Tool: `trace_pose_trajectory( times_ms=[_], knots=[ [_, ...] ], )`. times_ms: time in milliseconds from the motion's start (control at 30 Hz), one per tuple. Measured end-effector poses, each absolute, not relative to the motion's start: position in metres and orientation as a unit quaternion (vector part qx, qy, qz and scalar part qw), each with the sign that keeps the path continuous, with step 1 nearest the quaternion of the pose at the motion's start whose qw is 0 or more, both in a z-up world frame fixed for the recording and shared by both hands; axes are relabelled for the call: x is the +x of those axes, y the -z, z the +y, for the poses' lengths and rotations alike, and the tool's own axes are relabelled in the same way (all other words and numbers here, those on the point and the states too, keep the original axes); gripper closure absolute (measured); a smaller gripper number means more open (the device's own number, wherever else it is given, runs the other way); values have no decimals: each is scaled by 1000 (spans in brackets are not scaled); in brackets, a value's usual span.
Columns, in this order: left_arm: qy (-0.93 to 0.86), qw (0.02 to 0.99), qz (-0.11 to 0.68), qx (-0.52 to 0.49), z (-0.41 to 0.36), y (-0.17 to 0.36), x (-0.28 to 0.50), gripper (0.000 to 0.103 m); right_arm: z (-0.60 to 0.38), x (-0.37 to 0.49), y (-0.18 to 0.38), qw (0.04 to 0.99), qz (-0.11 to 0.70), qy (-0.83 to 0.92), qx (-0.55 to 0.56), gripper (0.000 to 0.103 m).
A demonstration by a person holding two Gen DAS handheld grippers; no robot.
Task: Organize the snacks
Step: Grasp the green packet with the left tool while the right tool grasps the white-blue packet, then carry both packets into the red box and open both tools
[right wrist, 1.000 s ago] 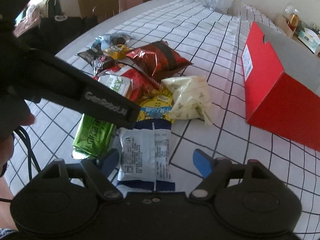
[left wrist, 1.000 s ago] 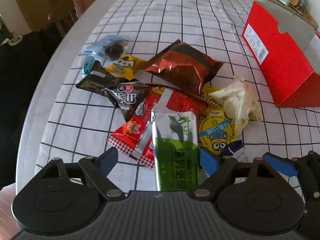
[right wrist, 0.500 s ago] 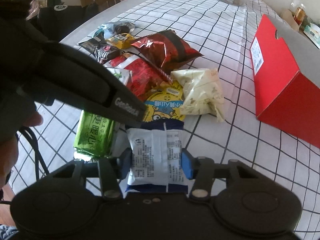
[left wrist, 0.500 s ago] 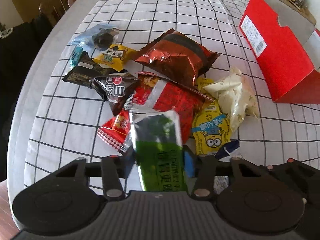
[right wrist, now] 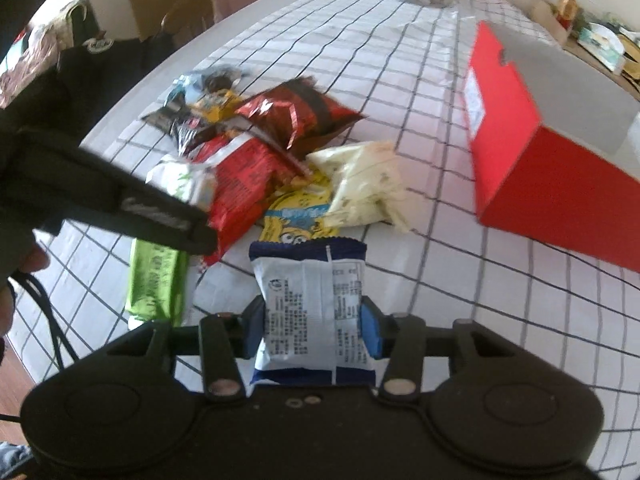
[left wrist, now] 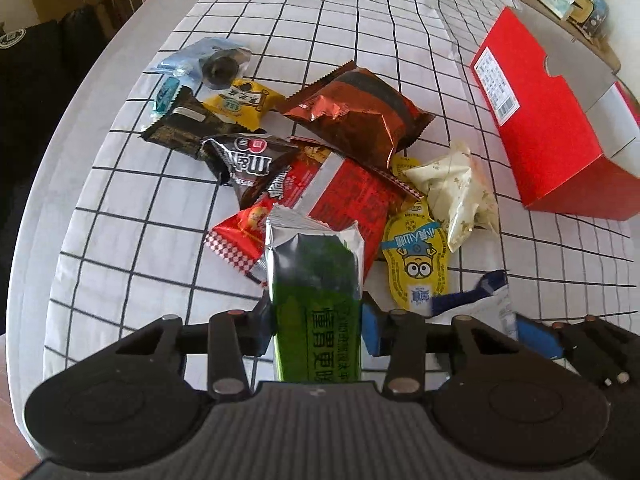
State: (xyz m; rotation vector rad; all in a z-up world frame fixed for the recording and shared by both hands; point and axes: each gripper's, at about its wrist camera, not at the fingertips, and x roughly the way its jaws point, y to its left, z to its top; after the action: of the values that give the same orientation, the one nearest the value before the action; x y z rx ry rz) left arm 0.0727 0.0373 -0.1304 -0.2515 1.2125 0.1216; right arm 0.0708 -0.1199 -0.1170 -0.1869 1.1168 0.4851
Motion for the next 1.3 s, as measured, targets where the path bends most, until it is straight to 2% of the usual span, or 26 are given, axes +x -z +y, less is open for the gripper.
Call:
trace_pose_trajectory(
  times_ms=[333,700,1067,1300],
  knots=[
    [-34,827,547,-122,31,81,72,61,-158,77,61,850,488,-195,-40,56],
    [29,854,512,-83,-23,23,105,61,-213,104,10,881,451,-141,-14,56],
    [42,863,501,-57,-105,3,162,61,-286,159,1,889,440,-127,-13,56],
    [32,854,517,-46,-153,19,209,63,-328,206,22,882,457,-115,-12,56]
  ],
)
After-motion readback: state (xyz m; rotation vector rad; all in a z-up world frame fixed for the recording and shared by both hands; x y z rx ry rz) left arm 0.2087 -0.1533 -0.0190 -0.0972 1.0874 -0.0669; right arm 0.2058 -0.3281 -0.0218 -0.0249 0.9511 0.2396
